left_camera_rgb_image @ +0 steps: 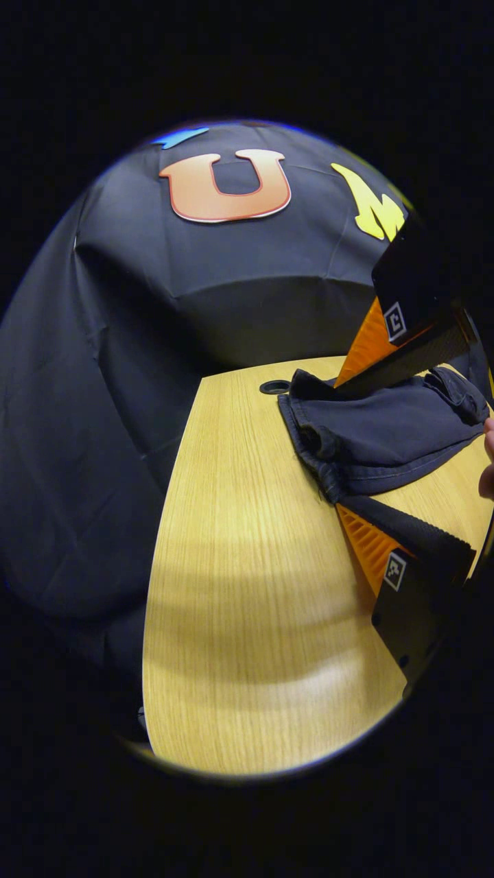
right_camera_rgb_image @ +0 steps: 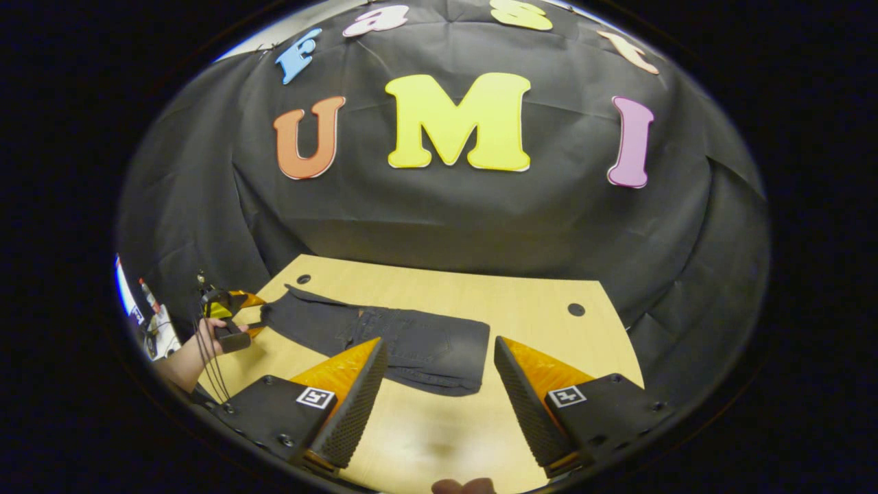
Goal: Grasp the waist and the cuffs of the jeans and fold them to make the two legs overlap; first hold the waist and fold one-third of the jeans toward the cuffs, then hold the cuffs and fold the remaining one-third in the same direction to finish folding.
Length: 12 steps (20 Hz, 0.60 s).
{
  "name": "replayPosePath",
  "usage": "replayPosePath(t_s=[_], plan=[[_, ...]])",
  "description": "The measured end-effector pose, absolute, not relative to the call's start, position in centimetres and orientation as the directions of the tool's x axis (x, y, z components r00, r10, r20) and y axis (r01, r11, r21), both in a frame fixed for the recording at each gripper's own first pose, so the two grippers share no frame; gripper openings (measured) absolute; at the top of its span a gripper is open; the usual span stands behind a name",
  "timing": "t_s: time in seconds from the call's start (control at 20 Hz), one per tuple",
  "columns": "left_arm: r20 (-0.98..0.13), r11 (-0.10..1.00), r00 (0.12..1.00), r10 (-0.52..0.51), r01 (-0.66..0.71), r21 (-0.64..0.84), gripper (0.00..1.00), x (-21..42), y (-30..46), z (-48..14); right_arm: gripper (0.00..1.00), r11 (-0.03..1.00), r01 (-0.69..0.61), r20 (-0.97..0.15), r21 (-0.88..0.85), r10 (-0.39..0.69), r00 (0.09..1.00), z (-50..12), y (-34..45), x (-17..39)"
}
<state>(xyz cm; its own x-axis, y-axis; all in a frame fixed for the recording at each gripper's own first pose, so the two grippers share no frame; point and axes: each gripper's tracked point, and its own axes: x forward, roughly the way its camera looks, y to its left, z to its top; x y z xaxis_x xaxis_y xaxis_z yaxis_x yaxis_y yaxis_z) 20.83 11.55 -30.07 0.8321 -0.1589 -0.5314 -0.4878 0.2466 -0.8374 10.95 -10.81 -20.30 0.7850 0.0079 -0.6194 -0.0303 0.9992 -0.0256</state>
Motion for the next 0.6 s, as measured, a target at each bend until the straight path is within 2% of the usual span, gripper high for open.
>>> replayPosePath(t_s=[0.1,0.2,0.25,0.3,0.4,0.55,0.6], plan=[[-0.512,0.202,0.844,-0.159,-0.479,-0.854,0.94,21.5,11.6,-30.2,0.94,1.0,-0.015,-0.623,-0.016,0.002,0.782,-20.3,-11.0,11.0],[-0.508,0.166,0.844,-0.171,-0.484,-0.859,0.85,21.9,11.4,-31.0,0.96,1.0,0.009,-0.633,0.001,-0.006,0.775,-20.7,-11.3,10.6],[-0.493,0.141,0.851,-0.182,-0.474,-0.869,0.6,22.4,11.2,-31.0,0.96,1.0,0.02,-0.638,0.007,-0.011,0.77,-21.0,-11.4,10.6],[-0.488,0.125,0.853,-0.184,-0.472,-0.873,0.64,22.7,11.1,-31.1,0.96,1.0,0.03,-0.642,0.008,-0.018,0.767,-21.1,-11.6,10.4],[-0.491,0.141,0.849,-0.194,-0.471,-0.871,0.53,23.1,10.8,-31.6,0.96,0.999,0.04,-0.645,0.005,-0.027,0.763,-21.2,-11.8,10.3],[-0.518,0.187,0.833,-0.195,-0.486,-0.853,0.29,23.2,10.4,-31.9,0.96,0.999,0.044,-0.641,0.005,-0.031,0.767,-20.9,-11.9,9.7],[-0.506,0.185,0.839,-0.198,-0.475,-0.86,0.25,23.1,10.3,-31.2,0.96,0.999,0.043,-0.634,-0.003,-0.035,0.773,-20.7,-12.0,9.5]])
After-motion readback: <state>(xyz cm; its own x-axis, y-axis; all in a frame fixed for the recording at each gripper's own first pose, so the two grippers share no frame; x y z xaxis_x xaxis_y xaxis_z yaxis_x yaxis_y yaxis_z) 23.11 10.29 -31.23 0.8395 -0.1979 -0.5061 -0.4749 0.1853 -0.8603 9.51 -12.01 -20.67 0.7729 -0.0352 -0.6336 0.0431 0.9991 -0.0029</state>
